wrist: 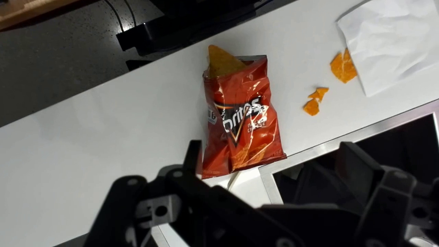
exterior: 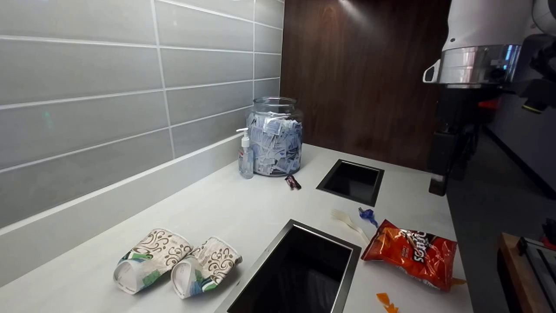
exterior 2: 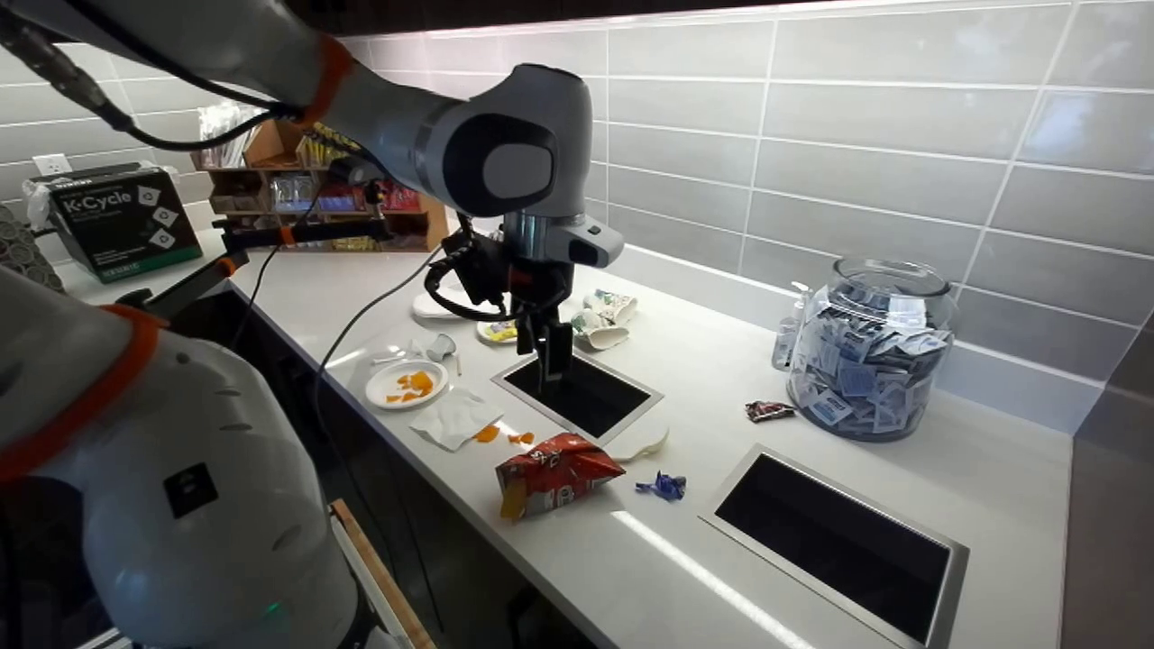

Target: Empty some doritos from the bag into the bin on the left

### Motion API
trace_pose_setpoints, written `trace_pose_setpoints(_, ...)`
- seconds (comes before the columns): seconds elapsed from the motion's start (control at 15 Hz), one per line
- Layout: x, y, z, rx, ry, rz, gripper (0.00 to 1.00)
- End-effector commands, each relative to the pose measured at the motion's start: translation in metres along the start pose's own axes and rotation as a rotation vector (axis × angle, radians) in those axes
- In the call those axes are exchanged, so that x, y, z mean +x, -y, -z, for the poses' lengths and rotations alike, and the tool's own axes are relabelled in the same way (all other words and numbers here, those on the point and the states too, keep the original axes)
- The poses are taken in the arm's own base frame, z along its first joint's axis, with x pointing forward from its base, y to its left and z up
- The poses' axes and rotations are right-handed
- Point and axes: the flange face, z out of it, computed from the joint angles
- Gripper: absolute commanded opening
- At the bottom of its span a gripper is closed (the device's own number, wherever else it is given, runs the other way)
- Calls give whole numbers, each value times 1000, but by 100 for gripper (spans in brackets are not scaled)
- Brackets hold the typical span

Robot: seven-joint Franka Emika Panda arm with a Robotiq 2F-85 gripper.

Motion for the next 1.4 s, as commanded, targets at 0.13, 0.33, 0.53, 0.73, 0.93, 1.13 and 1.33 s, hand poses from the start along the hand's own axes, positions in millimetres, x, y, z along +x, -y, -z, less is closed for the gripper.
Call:
trace_pose_setpoints(0.13,-1,0,3,2,-6,0,100)
trace_pose_setpoints(0.33,1,2,-2,0,2,-5,100)
trace_pose_setpoints(0.53,9,11,-25,15,33,41,100)
trace_pose_setpoints(0.73,16,22,-39,-8,-9,129,100)
trace_pose_setpoints(0.93,28,29,-51,6,-63,170,100)
trace_pose_setpoints(1.13,35,24,-66,-9,-53,174,100)
trace_pose_setpoints(1.33,37,13,-81,-38,4,134,100)
